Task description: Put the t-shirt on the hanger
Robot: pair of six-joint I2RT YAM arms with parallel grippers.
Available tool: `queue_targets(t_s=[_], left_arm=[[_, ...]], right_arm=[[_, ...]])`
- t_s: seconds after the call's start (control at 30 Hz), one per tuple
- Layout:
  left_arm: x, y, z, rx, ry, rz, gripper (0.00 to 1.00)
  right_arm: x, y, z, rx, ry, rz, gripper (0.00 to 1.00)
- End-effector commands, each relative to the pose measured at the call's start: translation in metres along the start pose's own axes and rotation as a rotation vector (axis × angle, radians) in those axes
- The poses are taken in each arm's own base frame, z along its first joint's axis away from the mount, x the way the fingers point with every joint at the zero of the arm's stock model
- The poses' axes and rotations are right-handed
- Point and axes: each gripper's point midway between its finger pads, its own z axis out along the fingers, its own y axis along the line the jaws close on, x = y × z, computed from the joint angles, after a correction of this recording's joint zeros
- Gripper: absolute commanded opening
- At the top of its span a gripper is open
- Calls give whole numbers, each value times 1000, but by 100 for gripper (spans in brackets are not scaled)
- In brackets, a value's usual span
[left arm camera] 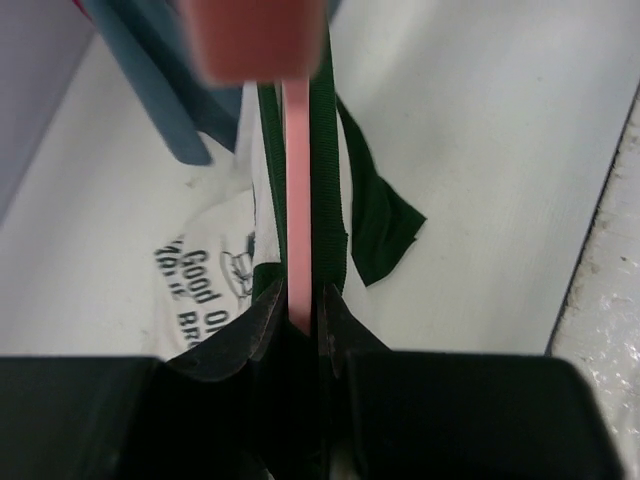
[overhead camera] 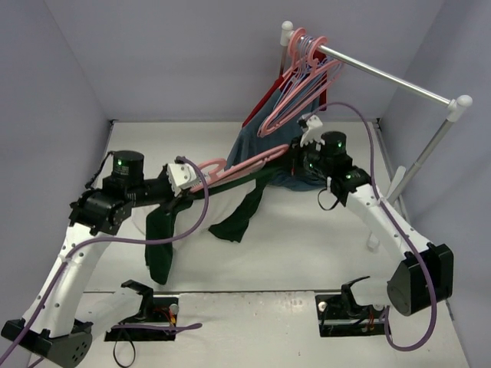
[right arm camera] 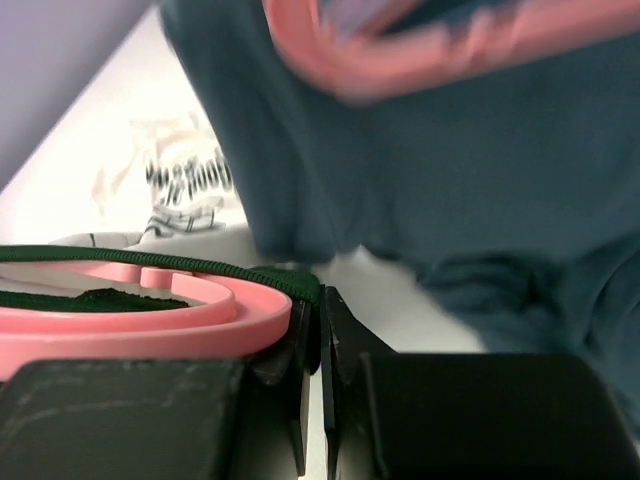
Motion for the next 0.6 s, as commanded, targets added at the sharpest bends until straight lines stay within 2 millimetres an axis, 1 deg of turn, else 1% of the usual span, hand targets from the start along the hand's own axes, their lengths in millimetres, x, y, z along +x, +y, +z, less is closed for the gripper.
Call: queue_targets(t_s=[0.0,0.03,0.07,0.1,0.13,0.17,0.2,0.23,0.3,0.33,0.4,0.43,0.47,0.57], left_arm=[[-37,6,-38,-45,-10,68,0],[-48,7,-44,-58,-36,94,0],[-62,12,-49,-66,-56,116,0],[-64,13,-48,-56,-47,117,0],[-63,14,-48,-48,-37,120,0],[-61,14,-46,-40,-25,118,0],[-56,13,-44,-31,-11,109,0],[-46,10,-39,-14,9,86,0],[-23,3,-27,23,54,34,0],[-15,0,-26,27,69,19,0],[-1,-8,-22,45,94,-14,0],[5,-12,-20,57,101,-32,0],[6,-15,-21,61,92,-41,0],[12,-21,-22,55,86,-75,0]], right_arm=[[-143,-53,-46,284,-297,-183,0],[-138,-52,-42,268,-277,-179,0],[-160,-42,-45,235,-301,-223,0],[-184,-32,-53,218,-341,-253,0],[-187,-33,-49,212,-328,-270,0],[-184,-36,-45,212,-310,-283,0],[-180,-38,-43,216,-296,-292,0],[-175,-42,-42,226,-281,-301,0],[-157,-49,-37,230,-239,-312,0],[-142,-55,-33,237,-207,-303,0],[-126,-60,-29,238,-173,-295,0],[-107,-64,-24,233,-134,-277,0],[-86,-68,-19,231,-92,-253,0],[-33,-84,-10,256,14,-187,0]])
